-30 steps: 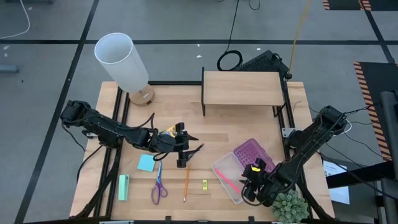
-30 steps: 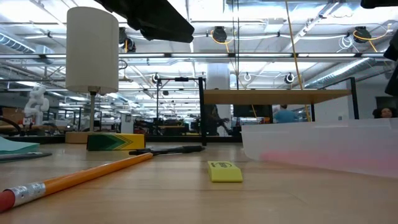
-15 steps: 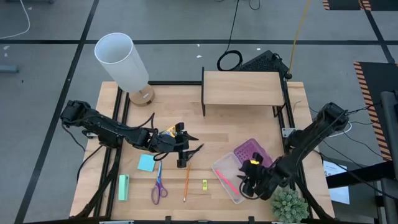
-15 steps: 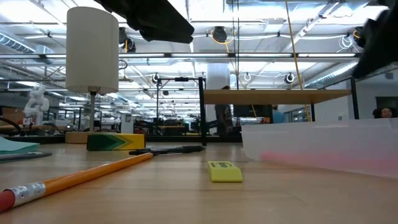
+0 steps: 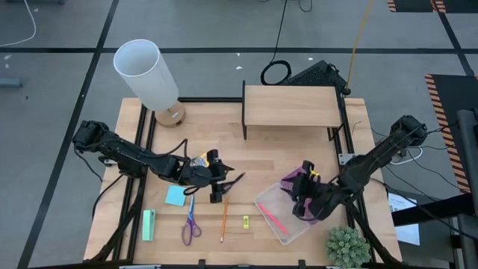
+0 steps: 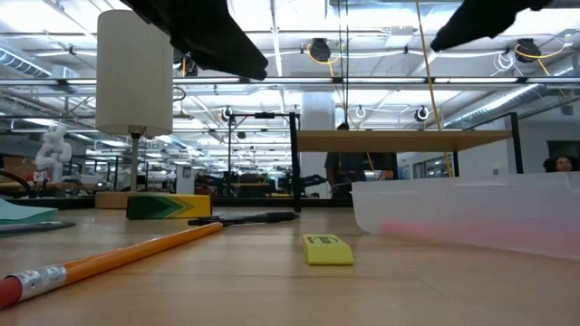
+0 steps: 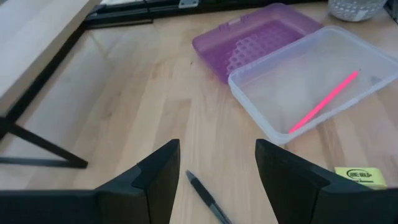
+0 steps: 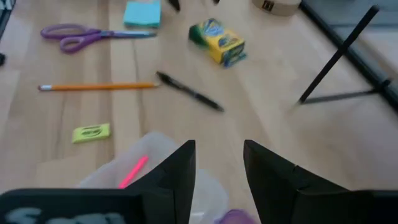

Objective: Pack school essentials
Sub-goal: Put the black pen into the purple supply box

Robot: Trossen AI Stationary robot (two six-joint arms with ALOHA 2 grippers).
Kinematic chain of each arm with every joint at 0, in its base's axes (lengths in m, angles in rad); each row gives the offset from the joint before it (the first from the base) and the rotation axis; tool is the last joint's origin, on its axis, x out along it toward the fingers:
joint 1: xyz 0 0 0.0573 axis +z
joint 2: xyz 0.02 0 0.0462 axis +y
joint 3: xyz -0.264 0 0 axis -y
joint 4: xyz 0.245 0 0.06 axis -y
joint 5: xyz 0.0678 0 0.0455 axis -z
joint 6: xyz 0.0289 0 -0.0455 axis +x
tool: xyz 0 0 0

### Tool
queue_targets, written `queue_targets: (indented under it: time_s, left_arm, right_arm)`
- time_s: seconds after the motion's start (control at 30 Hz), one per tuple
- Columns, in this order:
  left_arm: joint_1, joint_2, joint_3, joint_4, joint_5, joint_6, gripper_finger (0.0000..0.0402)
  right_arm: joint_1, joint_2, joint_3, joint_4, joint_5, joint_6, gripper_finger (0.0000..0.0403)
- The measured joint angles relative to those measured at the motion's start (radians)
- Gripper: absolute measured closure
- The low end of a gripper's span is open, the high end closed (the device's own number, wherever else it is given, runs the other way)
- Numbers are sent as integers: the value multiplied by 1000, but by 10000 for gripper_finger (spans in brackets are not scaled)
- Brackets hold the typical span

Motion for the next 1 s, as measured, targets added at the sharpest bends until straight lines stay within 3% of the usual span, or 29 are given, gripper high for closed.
queue_targets:
  time_s: [0.33,0.7,1.0]
  left_arm:
    - [-66,35,0,-18,-120,-37,188]
    - [-78,228,0,-10,-122,-161,186]
    - [-72,344,0,3,-156,-340,152]
  right_arm:
    - [-27,-29,0,-1,12,-72,275]
    - [-25,-29,0,-1,-13,-80,275]
    - [-25,-29,0,-1,-18,-94,275]
